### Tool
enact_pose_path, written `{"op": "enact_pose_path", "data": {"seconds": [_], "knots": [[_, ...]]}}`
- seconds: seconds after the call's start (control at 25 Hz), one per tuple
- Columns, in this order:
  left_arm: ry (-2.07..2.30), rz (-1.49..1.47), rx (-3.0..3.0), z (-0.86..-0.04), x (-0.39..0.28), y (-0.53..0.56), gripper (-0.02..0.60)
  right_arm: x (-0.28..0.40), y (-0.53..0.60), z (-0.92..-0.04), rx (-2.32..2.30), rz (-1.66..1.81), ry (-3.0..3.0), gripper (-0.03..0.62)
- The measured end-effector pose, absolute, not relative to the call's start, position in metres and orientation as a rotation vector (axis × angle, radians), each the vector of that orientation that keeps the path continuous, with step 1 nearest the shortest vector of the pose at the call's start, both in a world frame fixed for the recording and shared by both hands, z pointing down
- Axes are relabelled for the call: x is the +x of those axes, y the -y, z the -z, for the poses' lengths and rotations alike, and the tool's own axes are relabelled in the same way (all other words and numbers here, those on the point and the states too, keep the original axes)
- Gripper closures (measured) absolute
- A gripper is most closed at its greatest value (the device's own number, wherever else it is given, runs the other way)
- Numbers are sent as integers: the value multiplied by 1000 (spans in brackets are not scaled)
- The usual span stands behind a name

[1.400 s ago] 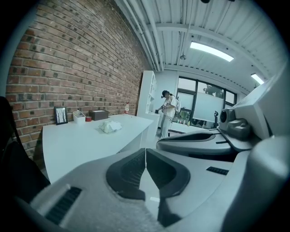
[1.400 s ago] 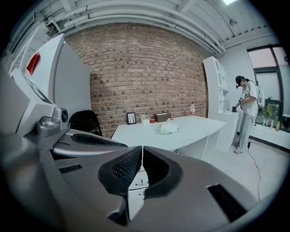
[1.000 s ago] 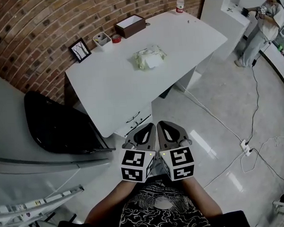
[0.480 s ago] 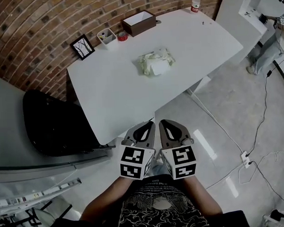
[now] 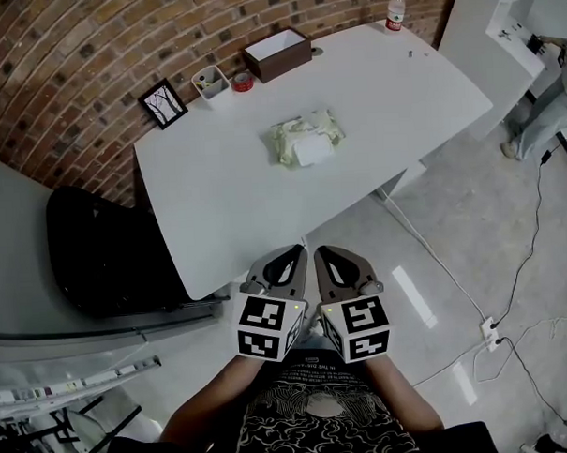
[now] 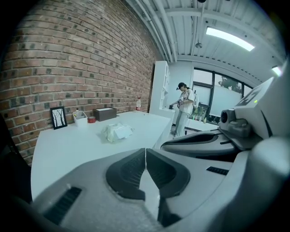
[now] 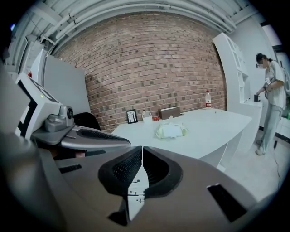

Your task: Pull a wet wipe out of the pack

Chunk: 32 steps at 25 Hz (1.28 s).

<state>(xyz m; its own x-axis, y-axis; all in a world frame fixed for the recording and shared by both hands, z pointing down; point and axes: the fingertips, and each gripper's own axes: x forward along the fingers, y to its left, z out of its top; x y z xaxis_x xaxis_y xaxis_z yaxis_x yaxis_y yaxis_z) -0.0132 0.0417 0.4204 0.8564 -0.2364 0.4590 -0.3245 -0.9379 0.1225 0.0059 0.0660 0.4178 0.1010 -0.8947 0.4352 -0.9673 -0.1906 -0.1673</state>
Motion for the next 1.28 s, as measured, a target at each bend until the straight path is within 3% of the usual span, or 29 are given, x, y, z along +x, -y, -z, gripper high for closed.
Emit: {"op": "enact_pose_path", "data": {"seconds": [0.56,1.28], "knots": [[390,-642,2855,-415,24,-32,565,43,-53,-411,2213,-626,1857,574],[326,-626,2814,-429,83,61,565,92,44,-422,2163,-649,1790,574]]}}
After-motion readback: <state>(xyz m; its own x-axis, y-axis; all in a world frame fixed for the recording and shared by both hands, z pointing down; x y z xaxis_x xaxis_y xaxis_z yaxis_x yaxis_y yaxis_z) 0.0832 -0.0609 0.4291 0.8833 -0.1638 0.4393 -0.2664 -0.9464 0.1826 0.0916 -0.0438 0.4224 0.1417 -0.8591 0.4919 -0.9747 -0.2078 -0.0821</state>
